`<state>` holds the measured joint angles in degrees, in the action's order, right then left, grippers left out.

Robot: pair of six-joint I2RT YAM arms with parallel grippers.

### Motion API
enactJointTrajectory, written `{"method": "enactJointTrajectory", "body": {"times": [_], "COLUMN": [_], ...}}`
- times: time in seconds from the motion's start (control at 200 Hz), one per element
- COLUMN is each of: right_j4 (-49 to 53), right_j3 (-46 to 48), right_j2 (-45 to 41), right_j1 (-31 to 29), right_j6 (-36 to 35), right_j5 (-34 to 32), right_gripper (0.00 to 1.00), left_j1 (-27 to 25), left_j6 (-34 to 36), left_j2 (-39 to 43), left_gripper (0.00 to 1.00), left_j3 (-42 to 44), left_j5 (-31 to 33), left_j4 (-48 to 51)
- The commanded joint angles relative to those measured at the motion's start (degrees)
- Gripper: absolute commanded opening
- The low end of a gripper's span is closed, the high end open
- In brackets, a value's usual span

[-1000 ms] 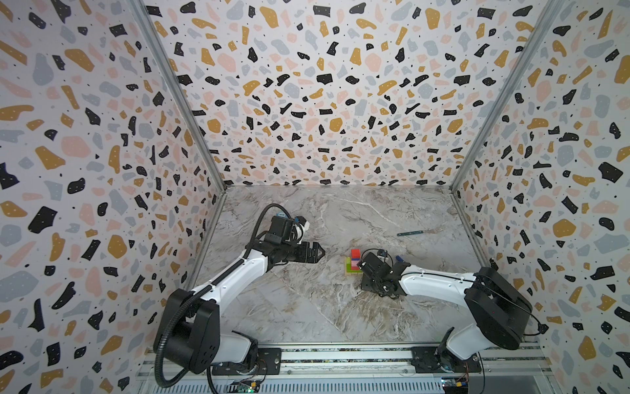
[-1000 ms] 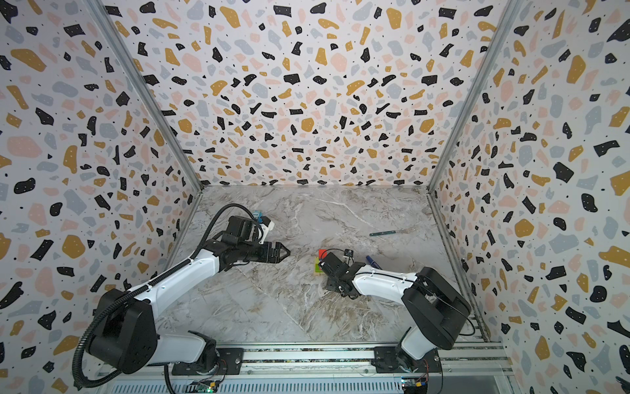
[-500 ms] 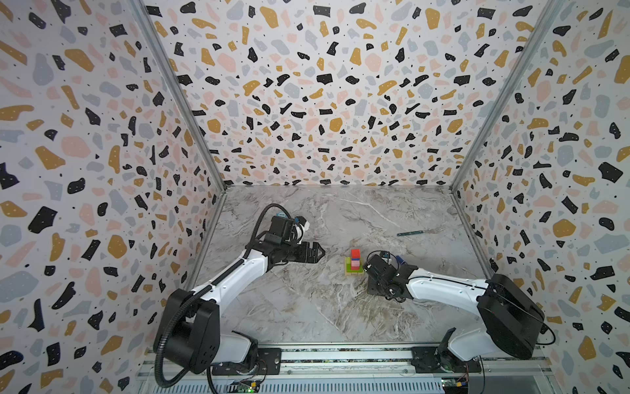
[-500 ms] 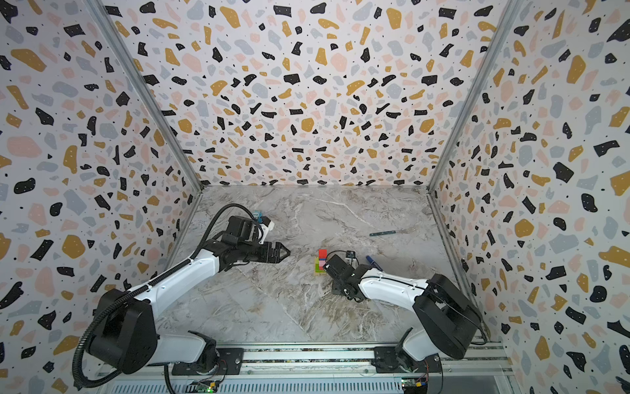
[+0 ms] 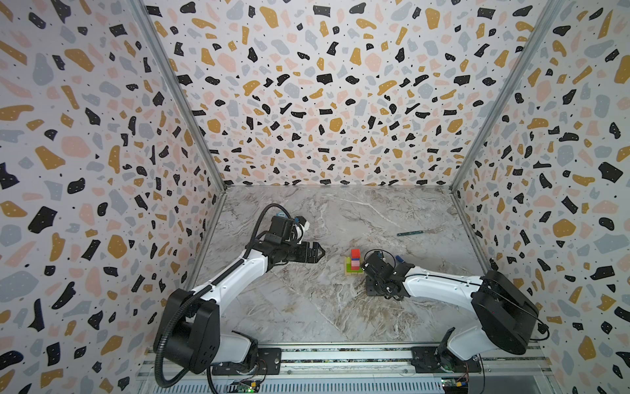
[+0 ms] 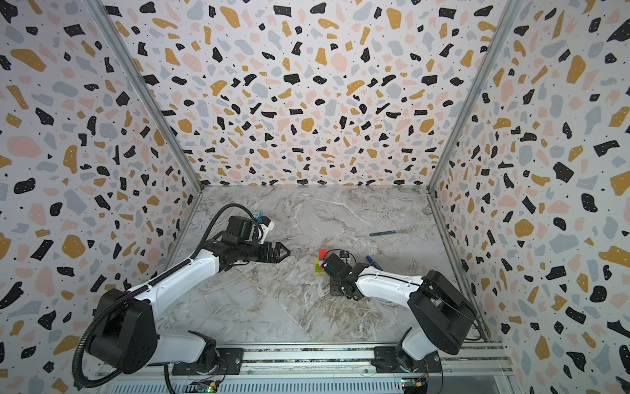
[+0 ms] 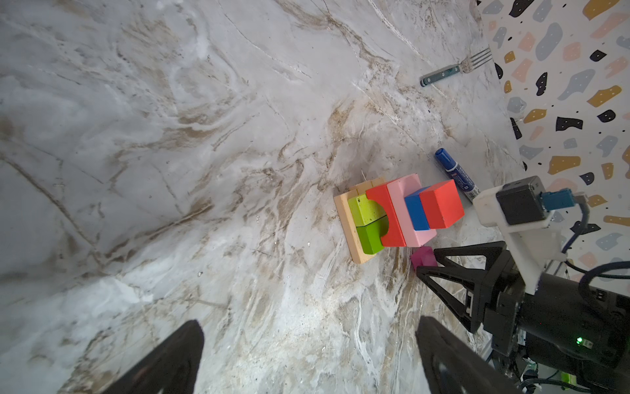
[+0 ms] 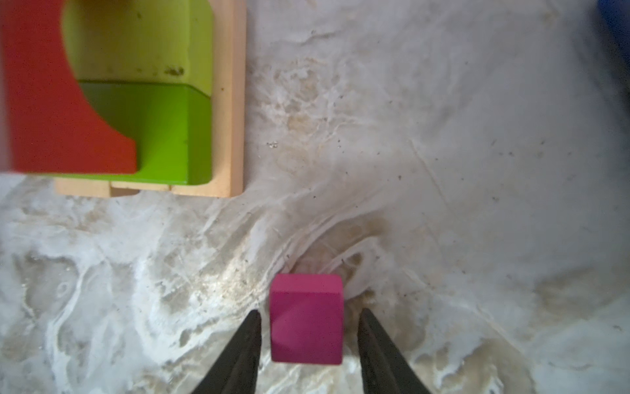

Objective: Build the wood block tower
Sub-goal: 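Lower the open right gripper around the magenta cube and close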

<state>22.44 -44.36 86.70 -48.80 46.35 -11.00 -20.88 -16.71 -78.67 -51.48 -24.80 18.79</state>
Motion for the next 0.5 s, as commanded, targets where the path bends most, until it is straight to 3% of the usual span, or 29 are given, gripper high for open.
{"method": "enactJointTrajectory", "body": {"times": [0.0,0.491], "right_j4": [1.4,1.6], "right_j3": [-2.0,-3.1], "right_j2": [0.3,1.9], "right_j1": [0.2,0.6], "right_j6": [-1.5,-1.8], "right_j5": [-0.3,-1.0], "right_gripper": [0.47,0.44], "left_j1": [0.3,0.3], "left_j6": [-0.2,-0.2], "left_j2": [0.6,0.7], "left_gripper": [0.99,0.98], "left_j3": [0.4,0.4], "left_j5": [-0.3,-0.3], "left_j4": [-1.1,-1.2]}}
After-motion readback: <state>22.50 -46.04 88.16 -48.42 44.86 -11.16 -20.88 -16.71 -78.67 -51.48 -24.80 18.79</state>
